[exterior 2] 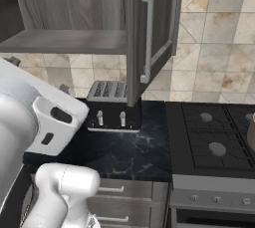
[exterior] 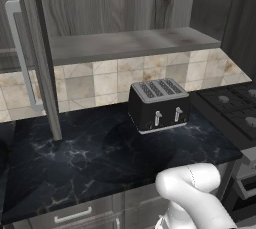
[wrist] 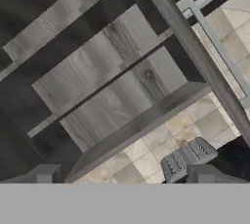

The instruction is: Open the cabinet and move the ladle to the pot. Then close the cabinet.

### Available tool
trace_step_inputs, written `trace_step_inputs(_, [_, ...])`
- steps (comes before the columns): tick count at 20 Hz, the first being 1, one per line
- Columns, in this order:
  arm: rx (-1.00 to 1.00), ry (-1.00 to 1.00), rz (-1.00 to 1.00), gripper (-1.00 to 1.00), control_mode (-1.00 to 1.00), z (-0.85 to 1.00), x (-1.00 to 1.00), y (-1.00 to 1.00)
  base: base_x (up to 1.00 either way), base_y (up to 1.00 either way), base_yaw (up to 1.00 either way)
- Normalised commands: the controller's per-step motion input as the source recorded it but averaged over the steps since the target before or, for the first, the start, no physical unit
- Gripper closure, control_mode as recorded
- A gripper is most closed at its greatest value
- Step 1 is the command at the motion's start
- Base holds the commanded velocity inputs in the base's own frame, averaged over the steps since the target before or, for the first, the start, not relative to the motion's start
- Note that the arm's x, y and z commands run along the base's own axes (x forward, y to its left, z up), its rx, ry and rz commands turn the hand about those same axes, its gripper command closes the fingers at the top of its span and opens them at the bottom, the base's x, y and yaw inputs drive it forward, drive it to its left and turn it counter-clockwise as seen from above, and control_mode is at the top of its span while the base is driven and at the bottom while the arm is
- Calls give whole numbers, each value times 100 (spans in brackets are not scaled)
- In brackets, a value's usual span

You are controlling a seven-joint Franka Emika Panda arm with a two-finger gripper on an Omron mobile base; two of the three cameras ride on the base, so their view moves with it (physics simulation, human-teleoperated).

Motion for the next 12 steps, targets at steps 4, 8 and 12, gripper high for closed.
trace_step_inputs(4, [24, 0, 11, -100, -100, -7, 7, -64, 0, 0, 0])
trace_step_inputs(8, [28, 2, 7, -100, -100, -11, 33, -48, 0, 0, 0])
trace_step_inputs(12, [35, 1, 5, -100, -100, -12, 42, -44, 0, 0, 0])
